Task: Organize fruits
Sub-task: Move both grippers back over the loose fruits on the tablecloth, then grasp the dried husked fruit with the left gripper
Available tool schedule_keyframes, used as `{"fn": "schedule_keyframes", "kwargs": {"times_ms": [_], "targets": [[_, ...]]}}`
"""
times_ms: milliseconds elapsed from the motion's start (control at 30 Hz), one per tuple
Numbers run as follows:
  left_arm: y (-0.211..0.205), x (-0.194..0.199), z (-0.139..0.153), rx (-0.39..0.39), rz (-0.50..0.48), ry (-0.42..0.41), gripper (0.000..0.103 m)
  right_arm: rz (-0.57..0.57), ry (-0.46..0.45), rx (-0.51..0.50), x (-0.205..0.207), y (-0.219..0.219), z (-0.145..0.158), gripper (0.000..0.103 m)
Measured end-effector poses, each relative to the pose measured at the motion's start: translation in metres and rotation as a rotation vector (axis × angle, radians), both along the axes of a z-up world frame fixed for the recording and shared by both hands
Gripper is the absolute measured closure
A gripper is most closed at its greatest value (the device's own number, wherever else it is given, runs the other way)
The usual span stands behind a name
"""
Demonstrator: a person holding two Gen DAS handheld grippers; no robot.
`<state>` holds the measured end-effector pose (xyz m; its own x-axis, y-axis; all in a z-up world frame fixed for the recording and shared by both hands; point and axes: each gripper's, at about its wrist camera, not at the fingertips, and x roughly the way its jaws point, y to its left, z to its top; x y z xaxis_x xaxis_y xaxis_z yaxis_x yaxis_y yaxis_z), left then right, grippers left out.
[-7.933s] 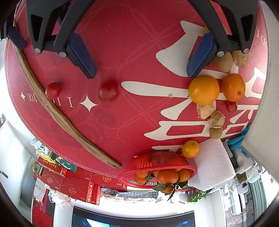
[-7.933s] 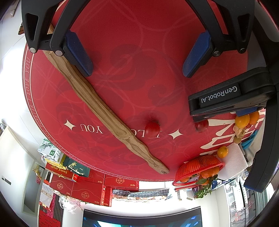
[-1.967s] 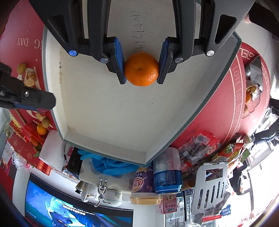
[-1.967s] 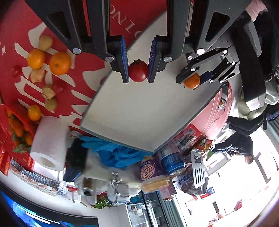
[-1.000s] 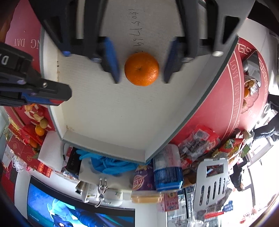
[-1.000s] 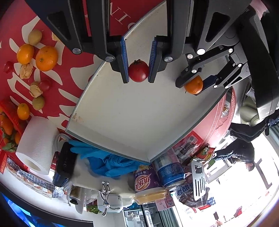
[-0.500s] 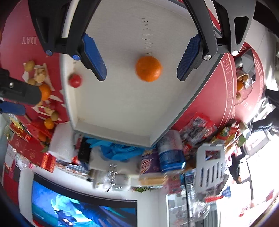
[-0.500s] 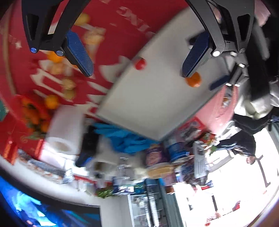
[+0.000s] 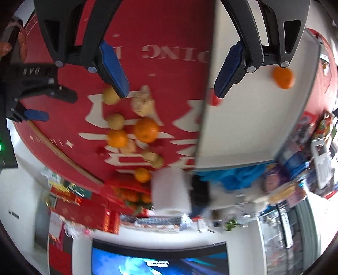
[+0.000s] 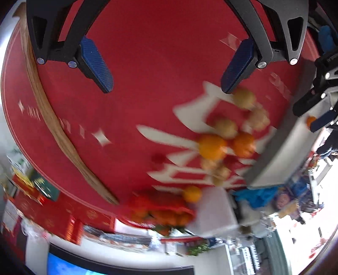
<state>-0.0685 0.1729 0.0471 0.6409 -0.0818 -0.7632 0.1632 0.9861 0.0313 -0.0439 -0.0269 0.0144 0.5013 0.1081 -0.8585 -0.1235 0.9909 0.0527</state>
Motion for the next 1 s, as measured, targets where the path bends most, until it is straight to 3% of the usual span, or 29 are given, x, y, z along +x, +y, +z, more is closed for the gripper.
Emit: {"fn": "schedule_keyframes", "kwargs": {"times_ms": [367, 567, 700, 1000], "targets": [[-0.023, 0.033, -0.026, 0.029, 0.035, 0.089, 0.021, -0.001, -0.060, -0.046, -0.017, -0.012, -0.012, 0.000], [-0.023, 0.044, -0.034, -0.015, 0.042, 0.149, 0.041, -0.004, -0.071, -0.045, -0.018, -0.012, -0.014, 0.000], [-0.028, 0.038, -0.031, -0.002, 0.025, 0.136, 0.076, -0.005, -0.078, -0.045, -0.019, -0.012, -0.014, 0.000], [-0.014, -0.011, -0.032, 0.006, 0.089, 0.051, 0.076, -0.011, -0.085, -0.046, -0.020, -0.011, -0.014, 0.000]]}}
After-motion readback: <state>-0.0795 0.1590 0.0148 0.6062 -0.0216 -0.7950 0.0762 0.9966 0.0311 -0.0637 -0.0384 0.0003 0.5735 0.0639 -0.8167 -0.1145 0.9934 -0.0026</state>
